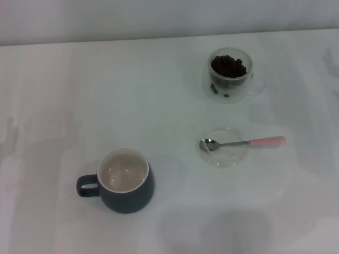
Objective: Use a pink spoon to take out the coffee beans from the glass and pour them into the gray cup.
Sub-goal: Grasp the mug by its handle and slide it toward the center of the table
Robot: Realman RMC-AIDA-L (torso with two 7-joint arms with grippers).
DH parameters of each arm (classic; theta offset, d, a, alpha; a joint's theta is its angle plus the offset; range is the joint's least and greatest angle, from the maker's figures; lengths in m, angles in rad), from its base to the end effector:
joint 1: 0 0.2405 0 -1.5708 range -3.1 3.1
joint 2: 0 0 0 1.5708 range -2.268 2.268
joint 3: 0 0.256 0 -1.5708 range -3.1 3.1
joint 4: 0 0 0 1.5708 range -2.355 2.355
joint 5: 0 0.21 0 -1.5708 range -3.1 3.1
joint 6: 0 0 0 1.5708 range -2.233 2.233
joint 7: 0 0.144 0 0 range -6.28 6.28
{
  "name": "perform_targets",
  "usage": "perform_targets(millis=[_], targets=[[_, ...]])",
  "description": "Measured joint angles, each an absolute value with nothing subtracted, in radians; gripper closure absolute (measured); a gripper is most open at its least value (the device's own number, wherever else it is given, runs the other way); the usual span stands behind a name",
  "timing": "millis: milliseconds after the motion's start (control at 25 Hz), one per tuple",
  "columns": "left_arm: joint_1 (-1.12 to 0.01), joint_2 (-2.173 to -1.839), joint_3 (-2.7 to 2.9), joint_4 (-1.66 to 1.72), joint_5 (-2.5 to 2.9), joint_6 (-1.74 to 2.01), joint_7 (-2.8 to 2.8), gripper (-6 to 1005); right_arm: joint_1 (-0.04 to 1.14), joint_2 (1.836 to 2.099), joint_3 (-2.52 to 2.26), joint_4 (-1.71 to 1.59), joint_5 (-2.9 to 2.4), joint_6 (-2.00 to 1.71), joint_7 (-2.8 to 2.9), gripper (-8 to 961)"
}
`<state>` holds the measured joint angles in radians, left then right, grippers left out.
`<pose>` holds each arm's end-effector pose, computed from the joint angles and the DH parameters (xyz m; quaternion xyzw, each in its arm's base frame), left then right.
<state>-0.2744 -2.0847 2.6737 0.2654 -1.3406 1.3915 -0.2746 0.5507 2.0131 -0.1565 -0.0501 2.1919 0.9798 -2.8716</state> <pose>-0.3436 0.2682 -0.0111 -0.5843 -0.3173 -0.4055 0.6273 0.3854 0.3647 0.0697 -0.5738 0.3230 0.2550 0.7081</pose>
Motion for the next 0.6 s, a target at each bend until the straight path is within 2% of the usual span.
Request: perform_targets(millis=[400,600], targets=[[-0.262,-2.085,2.674,0.265,-1.330,1.394,-0.275,159,0.551,2.012,-0.156,-0.051,2.194,0.981,-2.872,109],[-0.206,-2.082,2.674,0.261,-1.298,1.435,-0.280,160,0.554,2.013,-0.156,-0.051,2.194,0.979,-2.872,110]])
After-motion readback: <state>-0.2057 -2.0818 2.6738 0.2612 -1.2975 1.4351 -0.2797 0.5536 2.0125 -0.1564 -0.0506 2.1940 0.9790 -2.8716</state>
